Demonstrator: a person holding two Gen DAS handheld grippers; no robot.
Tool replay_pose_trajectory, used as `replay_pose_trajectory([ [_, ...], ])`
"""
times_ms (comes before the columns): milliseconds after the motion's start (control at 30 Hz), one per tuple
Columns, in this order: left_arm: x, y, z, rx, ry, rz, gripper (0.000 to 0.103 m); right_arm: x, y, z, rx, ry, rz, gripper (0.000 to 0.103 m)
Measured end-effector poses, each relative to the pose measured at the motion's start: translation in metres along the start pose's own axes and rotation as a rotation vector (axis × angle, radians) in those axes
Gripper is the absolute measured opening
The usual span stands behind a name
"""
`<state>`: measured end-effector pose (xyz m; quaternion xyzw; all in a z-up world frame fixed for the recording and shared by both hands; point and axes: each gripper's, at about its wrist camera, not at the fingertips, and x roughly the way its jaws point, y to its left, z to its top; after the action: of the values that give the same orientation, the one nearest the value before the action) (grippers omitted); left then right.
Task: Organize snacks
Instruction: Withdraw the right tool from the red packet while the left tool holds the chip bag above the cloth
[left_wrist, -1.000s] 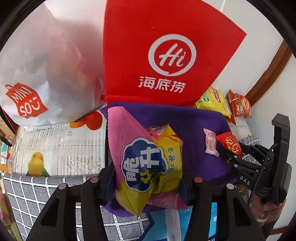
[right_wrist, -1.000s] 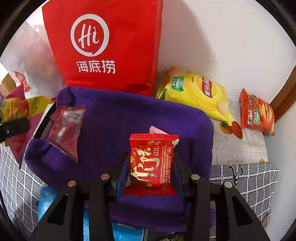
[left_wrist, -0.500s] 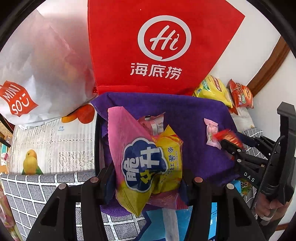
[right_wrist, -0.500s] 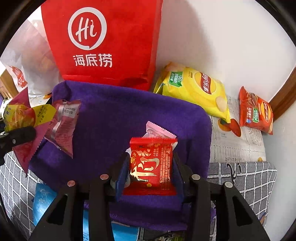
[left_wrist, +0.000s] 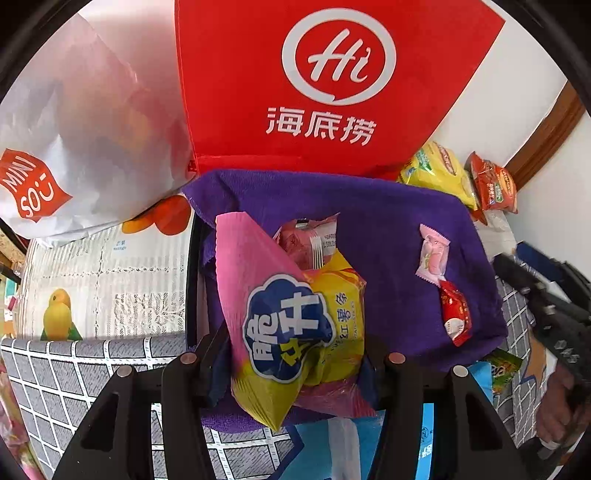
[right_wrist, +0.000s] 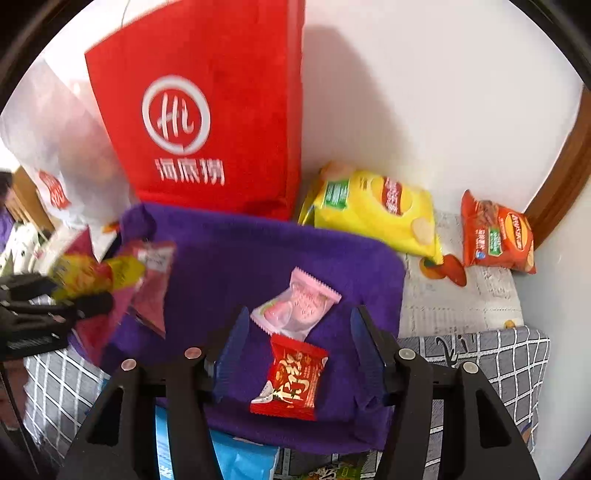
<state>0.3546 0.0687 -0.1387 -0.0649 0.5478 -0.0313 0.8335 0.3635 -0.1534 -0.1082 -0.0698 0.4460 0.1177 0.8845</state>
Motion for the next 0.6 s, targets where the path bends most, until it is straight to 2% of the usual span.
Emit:
replay_pose_trajectory([
  [167,0.0042,-0.0008,0.0001,-0.003,0.005,0.006,0.053,-0.0103,-0.0041,0.0021,0.018,-0.033,0.01,0.059],
  [533,0.0053,0.0005,0.0005,-0.018,0.002,-0.012,0.054,-0.0125,-0.0062,0.0015,0.02,-0.041,0.008,0.059],
  [600,0.003,0.0015,0.001,-0.022,-0.004,-0.02,0.056,-0.0134,-0.006,0.0018,0.021,-0.042,0.009,0.059],
])
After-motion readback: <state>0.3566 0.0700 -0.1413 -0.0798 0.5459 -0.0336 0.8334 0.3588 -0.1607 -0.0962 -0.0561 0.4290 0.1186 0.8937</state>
